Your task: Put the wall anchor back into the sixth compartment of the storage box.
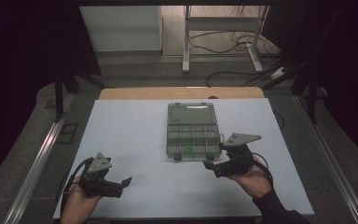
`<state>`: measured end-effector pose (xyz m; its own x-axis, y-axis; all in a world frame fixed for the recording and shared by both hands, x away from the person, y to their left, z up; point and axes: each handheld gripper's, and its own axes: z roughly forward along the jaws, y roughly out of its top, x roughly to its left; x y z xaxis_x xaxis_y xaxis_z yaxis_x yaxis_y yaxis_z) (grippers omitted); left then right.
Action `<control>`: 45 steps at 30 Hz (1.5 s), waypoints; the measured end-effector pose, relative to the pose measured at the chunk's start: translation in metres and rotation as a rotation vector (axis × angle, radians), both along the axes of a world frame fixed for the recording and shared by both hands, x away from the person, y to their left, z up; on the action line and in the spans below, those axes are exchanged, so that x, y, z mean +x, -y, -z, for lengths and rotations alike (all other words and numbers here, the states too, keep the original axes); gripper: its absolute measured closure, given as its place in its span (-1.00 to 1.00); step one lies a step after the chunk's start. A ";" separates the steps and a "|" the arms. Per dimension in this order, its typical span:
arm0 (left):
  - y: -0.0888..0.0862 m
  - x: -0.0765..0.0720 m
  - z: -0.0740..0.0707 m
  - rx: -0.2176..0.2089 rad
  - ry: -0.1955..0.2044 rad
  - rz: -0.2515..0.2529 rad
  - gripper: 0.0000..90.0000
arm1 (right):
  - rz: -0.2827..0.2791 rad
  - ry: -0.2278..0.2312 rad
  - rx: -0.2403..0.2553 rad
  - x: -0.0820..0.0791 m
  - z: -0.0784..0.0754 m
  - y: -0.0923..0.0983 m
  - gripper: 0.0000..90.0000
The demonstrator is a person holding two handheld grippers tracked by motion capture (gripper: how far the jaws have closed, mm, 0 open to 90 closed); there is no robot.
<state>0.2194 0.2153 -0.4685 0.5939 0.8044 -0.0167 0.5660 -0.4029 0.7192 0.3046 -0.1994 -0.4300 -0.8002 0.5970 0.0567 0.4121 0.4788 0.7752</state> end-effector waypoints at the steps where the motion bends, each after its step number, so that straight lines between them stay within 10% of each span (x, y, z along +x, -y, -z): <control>1: 0.000 0.000 0.000 0.000 0.000 -0.001 -1.00 | 0.004 0.003 -0.001 -0.001 0.000 0.002 -0.81; 45: -0.007 -0.008 0.000 0.013 0.024 -0.016 -1.00 | 0.200 0.020 -0.039 -0.040 0.024 0.074 -1.00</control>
<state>0.2118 0.2224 -0.4680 0.5808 0.8140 0.0082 0.5552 -0.4035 0.7272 0.2644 -0.2730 -0.4542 -0.6660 0.7458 0.0158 0.4870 0.4187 0.7665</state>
